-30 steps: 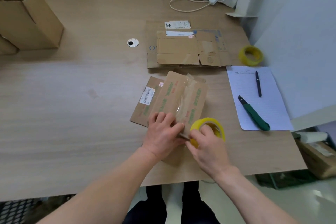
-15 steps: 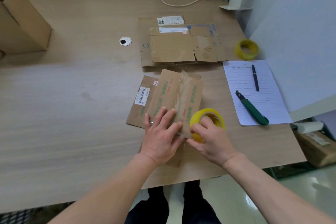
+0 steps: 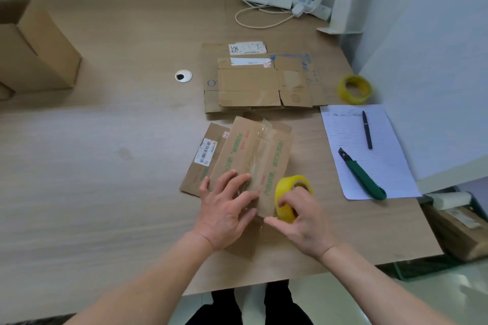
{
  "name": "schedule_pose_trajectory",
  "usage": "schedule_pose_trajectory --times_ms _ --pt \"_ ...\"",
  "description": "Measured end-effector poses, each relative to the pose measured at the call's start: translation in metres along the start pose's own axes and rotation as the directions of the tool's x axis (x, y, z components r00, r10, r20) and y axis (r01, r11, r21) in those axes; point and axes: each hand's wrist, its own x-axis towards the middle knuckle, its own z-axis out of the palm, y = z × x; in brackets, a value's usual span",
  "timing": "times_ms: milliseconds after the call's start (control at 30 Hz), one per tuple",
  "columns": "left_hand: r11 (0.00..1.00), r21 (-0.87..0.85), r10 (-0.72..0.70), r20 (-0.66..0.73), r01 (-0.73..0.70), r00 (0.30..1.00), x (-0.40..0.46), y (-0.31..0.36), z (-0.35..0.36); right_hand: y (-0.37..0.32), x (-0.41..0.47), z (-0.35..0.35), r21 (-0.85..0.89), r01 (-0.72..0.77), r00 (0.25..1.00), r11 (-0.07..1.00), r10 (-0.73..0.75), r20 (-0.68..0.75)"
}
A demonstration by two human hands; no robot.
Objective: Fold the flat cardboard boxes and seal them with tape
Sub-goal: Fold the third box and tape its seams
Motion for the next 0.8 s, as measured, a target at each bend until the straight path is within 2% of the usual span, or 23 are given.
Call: schedule_pose_trajectory --times_ms 67,133,200,233,267,300,367,433,500,567,800 --pt "0.997 -0.056 0.06 0.042 -0.058 0.997 0.006 -0.008 -0.007 0.002 -0.002 -0.007 0.136 -0.148 0.982 0.979 0.162 -0.098" --pt "0.986 -0.095 0.143 0.103 -0.134 0.984 0.016 -0.015 -0.019 0.011 -0.002 -0.016 0.212 -0.308 0.92 0.927 0.347 -0.182" --pt "0.975 -0.077 0.216 0.129 -0.207 0.968 0.029 -0.019 -0.033 0.023 0.002 -0.03 0.26 -0.399 0.853 0.879 0.46 -0.245" --pt "0.978 -0.048 0.209 0.123 -0.205 0.97 0.037 -0.016 -0.039 0.028 0.005 -0.039 0.278 -0.416 0.83 0.866 0.486 -0.273" --pt "0.99 -0.018 0.139 0.126 -0.138 0.982 0.044 -0.01 -0.041 0.032 0.01 -0.047 0.281 -0.423 0.814 0.861 0.498 -0.298" --pt "1.0 0.019 0.008 0.145 -0.011 0.989 0.052 0.001 -0.04 0.036 0.015 -0.054 0.269 -0.428 0.804 0.863 0.499 -0.323" --pt "0.956 0.118 -0.285 0.177 0.267 0.942 0.066 0.032 -0.032 0.043 0.024 -0.065 0.243 -0.432 0.79 0.869 0.494 -0.363" --pt "0.91 0.19 -0.405 0.21 0.369 0.89 0.075 0.062 -0.017 0.046 0.032 -0.072 0.245 -0.427 0.78 0.871 0.491 -0.387" --pt "0.903 0.225 -0.417 0.243 0.367 0.876 0.074 0.076 -0.002 0.051 0.037 -0.077 0.234 -0.421 0.792 0.876 0.481 -0.377" --pt "0.918 0.242 -0.371 0.241 0.314 0.897 0.065 0.068 0.003 0.055 0.038 -0.079 0.23 -0.406 0.813 0.885 0.464 -0.352" --pt "0.983 0.159 -0.151 0.399 0.094 0.904 0.014 -0.01 -0.035 0.058 0.043 -0.08 0.224 -0.349 0.884 0.91 0.399 -0.243"
